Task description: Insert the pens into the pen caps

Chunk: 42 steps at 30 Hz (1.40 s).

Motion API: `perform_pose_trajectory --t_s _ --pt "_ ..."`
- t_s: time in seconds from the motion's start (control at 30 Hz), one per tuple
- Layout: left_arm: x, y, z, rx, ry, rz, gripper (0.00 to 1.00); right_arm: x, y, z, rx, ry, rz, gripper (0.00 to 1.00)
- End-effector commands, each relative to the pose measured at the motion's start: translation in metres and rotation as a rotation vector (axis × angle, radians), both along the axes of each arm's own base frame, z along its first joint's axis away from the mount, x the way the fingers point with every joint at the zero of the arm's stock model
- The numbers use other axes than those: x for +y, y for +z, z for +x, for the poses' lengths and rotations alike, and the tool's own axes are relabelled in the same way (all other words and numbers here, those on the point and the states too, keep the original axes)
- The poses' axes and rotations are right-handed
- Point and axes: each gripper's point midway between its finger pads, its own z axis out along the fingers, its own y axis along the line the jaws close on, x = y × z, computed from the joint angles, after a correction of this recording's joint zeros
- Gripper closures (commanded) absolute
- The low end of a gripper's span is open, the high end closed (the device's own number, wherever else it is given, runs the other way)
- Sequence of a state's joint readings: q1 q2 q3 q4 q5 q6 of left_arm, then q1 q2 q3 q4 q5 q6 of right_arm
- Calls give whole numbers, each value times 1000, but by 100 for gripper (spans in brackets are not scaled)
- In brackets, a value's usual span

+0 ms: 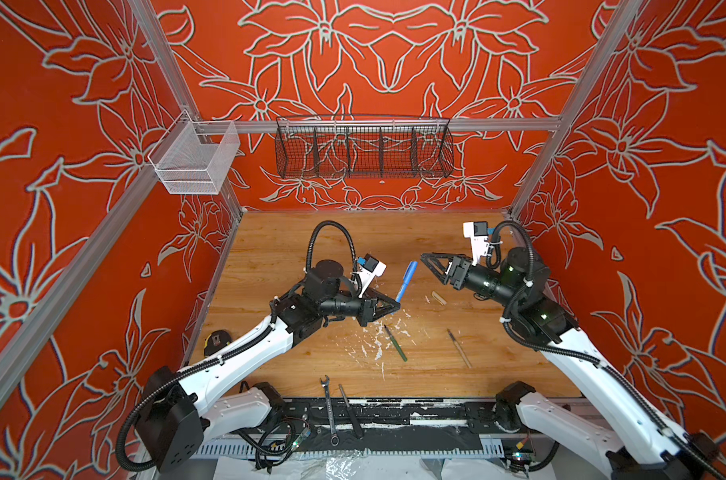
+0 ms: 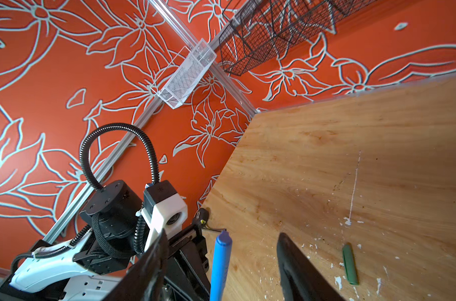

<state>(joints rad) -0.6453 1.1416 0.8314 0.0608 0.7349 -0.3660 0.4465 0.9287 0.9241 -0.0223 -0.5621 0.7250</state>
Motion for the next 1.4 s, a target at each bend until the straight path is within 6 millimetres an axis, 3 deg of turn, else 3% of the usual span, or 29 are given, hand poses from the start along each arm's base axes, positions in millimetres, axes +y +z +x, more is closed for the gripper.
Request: perform_pose_trajectory --t_s 0.0,0.2,0.4,0.53,0.63,0.8,0.93,1.07,1.37 --pt "1 -1 -4 -20 -12 -4 100 13 8 -10 -9 104 5 33" --pt "-1 2 -5 -29 -25 -14 100 22 0 -6 5 130 -9 34" --pt "-2 4 -7 -32 -34 -19 100 33 -7 -1 27 161 -20 40" --pt "-3 3 -8 -32 -36 -17 100 37 -9 0 32 170 -16 54" --pt "-3 2 -8 -30 -38 -14 100 37 -9 1 30 164 -18 71" --pt "-2 3 -7 -34 -31 -11 100 36 -12 1 40 160 -21 86" --pt "1 8 7 -50 52 3 100 36 -18 0 57 165 -25 100" --pt "6 28 34 -114 195 -16 100 37 -32 0 92 163 -31 100" --pt "-12 101 65 -298 214 -137 100 49 -64 -7 175 176 -22 100"
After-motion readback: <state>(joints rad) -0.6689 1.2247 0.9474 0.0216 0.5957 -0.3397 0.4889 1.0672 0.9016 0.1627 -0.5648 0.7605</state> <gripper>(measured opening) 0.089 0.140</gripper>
